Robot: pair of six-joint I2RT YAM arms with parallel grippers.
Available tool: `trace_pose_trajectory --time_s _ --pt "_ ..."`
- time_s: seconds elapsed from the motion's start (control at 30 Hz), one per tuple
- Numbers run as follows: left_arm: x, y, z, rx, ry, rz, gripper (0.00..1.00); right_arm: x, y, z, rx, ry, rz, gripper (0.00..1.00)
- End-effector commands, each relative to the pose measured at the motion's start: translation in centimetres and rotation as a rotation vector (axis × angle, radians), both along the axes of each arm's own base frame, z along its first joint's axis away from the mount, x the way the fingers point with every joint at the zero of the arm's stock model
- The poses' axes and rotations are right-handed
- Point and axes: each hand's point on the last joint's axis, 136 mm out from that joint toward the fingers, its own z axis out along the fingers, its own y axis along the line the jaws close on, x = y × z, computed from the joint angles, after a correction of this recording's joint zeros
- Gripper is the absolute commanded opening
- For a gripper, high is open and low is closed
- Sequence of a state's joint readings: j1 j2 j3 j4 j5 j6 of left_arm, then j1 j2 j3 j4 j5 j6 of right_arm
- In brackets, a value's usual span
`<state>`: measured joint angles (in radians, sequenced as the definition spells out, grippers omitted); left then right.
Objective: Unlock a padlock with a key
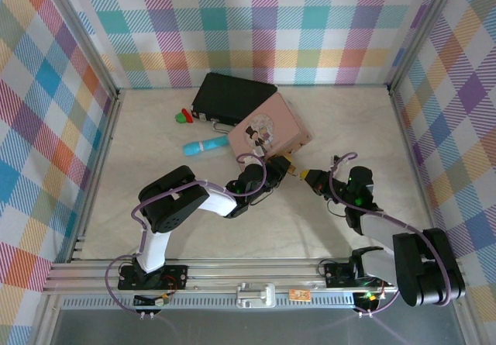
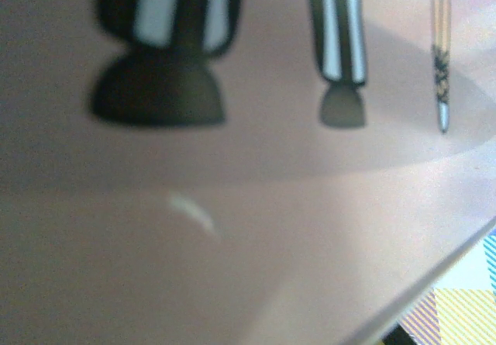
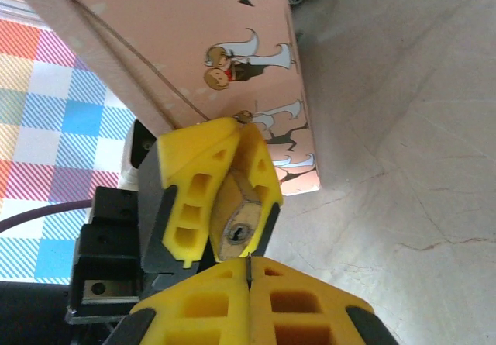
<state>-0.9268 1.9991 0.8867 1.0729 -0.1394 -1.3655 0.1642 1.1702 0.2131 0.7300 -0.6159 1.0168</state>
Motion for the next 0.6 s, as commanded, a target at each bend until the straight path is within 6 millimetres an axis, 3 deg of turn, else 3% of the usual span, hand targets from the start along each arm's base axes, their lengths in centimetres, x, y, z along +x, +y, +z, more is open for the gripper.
trace_pose_trajectory --time_s 0.0,0.3,0.57 --pt "-0.8 -0.4 -1.8 -0.031 0.100 -0.027 0.00 0.6 0.0 1.3 0.021 -0.058 -0.012 0.00" --pt "-0.7 -0.2 -2.0 -0.036 0.108 -0.010 0.00 0.3 -1.3 1.2 -0.003 -0.039 -0.102 0.00" --pt "-0.7 -0.3 -1.8 -0.046 0.107 -0.007 0.00 0.6 -1.3 1.0 0.028 -0.012 -0.117 0.00"
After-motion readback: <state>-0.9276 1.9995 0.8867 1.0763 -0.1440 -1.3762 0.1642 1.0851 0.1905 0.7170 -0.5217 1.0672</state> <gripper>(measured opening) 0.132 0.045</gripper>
